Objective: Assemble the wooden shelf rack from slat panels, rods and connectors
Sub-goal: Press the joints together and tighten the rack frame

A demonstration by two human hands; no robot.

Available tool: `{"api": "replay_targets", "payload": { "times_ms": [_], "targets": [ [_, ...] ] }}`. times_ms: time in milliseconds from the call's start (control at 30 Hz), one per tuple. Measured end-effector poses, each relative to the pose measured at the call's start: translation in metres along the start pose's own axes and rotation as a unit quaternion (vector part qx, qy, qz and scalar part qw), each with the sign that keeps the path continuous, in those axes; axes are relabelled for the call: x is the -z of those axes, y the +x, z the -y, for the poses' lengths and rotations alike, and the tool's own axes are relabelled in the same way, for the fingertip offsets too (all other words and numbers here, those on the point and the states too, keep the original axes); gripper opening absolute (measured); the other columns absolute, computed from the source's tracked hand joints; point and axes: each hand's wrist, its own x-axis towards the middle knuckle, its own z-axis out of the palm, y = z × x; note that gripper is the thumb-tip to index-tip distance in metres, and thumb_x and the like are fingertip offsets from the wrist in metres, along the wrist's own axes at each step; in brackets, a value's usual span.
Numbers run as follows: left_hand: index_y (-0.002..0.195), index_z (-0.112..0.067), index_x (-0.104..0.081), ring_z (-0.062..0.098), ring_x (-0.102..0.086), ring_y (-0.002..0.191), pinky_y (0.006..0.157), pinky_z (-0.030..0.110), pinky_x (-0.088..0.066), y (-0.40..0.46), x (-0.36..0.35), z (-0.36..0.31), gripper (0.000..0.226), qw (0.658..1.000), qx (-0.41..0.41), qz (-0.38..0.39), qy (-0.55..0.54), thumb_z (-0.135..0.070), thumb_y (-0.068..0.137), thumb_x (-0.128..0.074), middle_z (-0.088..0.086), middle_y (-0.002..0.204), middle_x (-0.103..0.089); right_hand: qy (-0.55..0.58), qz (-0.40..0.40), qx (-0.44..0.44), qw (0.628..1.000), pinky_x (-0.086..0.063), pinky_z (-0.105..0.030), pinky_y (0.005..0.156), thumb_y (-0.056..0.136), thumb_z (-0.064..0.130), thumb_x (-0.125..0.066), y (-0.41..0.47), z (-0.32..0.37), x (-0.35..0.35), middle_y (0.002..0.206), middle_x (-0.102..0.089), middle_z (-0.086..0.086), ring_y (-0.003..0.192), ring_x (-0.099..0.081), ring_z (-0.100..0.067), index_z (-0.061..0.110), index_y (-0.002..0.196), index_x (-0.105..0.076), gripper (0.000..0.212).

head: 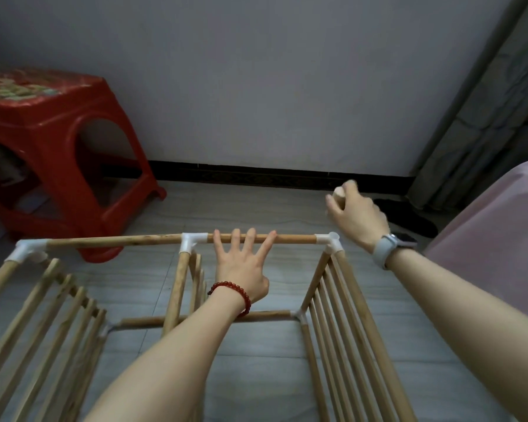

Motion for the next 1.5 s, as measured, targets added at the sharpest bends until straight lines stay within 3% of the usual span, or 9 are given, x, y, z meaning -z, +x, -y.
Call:
{"api": "replay_targets", "payload": {
  "times_ms": [100,233,500,733,867,1100,1267,1433,1500],
  "targets": [
    [0.144,-0.039,0.019,0.036,-0.003,0.142,0.104,0.066,0.016,0.001,-0.002,0.000,0.084,1.000,0.002,0.002,0.001,-0.043,0.088,-0.044,0.005,0.156,-0.004,0.183,-0.191,-0.029,0.964,-0.040,-0.035,0.063,0.093,0.049,-0.038,0.008,0.000,0.012,0.081,-0.064,-0.004,0.073,-0.060,-0.031,0.018,0.098,-0.036,0.032],
    [0.144,-0.040,0.019,0.036,-0.001,0.143,0.105,0.067,0.012,0.008,0.000,0.006,0.084,0.999,-0.005,0.035,0.009,-0.048,0.089,-0.044,0.005,0.158,-0.001,-0.038,0.106,0.024,0.993,-0.045,-0.034,0.057,0.097,0.041,-0.036,-0.040,-0.003,-0.023,0.077,-0.058,0.001,0.066,-0.058,-0.022,0.021,0.102,-0.036,0.021],
    [0.149,-0.027,-0.017,0.033,0.012,0.144,0.112,0.062,0.001,-0.048,0.033,-0.010,0.066,0.988,-0.023,0.127,-0.084,-0.051,0.092,-0.042,0.008,0.159,0.003,0.029,0.083,0.025,0.996,-0.035,-0.030,0.051,0.093,0.053,-0.040,-0.097,-0.004,0.030,0.072,-0.058,0.009,0.064,-0.056,-0.012,0.029,0.090,-0.038,0.024],
    [0.140,-0.026,-0.041,0.016,-0.043,0.126,0.100,0.031,-0.038,-0.182,0.054,-0.041,0.052,0.931,-0.188,0.155,-0.273,-0.052,0.095,-0.042,-0.001,0.140,-0.045,0.101,0.126,-0.020,0.987,-0.040,-0.025,0.055,0.095,0.045,-0.045,-0.213,-0.028,0.068,0.070,-0.060,0.013,0.064,-0.057,0.001,0.028,0.087,-0.042,0.019],
    [0.138,-0.031,-0.040,0.021,-0.059,0.102,0.079,0.032,-0.048,-0.224,0.042,-0.056,0.042,0.932,-0.288,0.110,-0.189,-0.044,0.098,-0.039,-0.002,0.118,-0.061,0.004,0.189,0.021,0.982,-0.053,-0.039,0.070,0.094,0.046,-0.047,-0.257,-0.028,0.092,0.080,-0.064,0.005,0.072,-0.062,-0.012,0.023,0.092,-0.046,0.023],
    [0.134,-0.034,-0.038,0.021,-0.063,0.081,0.055,0.028,-0.036,-0.204,0.028,-0.071,0.036,0.951,-0.274,-0.003,-0.144,-0.044,0.100,-0.031,-0.004,0.100,-0.064,0.181,-0.240,0.072,0.951,-0.048,-0.031,0.061,0.088,0.061,-0.043,-0.246,-0.022,0.142,0.077,-0.064,0.008,0.063,-0.061,-0.015,0.034,0.090,-0.038,0.028],
    [0.131,-0.034,-0.037,0.017,-0.060,0.071,0.045,0.024,-0.025,-0.186,0.021,-0.079,0.035,0.956,-0.260,-0.031,-0.133,-0.045,0.099,-0.028,-0.006,0.094,-0.064,0.013,0.026,-0.046,0.999,-0.048,-0.038,0.060,0.097,0.038,-0.042,-0.281,-0.052,0.077,0.073,-0.059,0.000,0.067,-0.059,-0.028,0.016,0.098,-0.038,0.021],
    [0.131,-0.034,-0.038,0.018,-0.059,0.069,0.050,0.026,-0.031,-0.179,0.020,-0.081,0.035,0.957,-0.255,-0.033,-0.133,-0.044,0.100,-0.029,-0.006,0.090,-0.064,0.206,-0.241,0.060,0.947,-0.045,-0.026,0.054,0.087,0.051,-0.055,-0.220,-0.048,0.130,0.070,-0.066,0.009,0.057,-0.061,-0.007,0.030,0.084,-0.044,0.025],
    [0.132,-0.034,-0.037,0.016,-0.057,0.067,0.051,0.026,-0.033,-0.180,0.019,-0.081,0.035,0.957,-0.253,-0.028,-0.135,-0.044,0.100,-0.028,-0.006,0.091,-0.064,0.224,-0.185,0.028,0.957,-0.052,-0.037,0.058,0.091,0.039,-0.058,-0.236,-0.050,0.104,0.074,-0.065,-0.003,0.062,-0.063,-0.021,0.023,0.085,-0.048,0.020]
  ]
}}
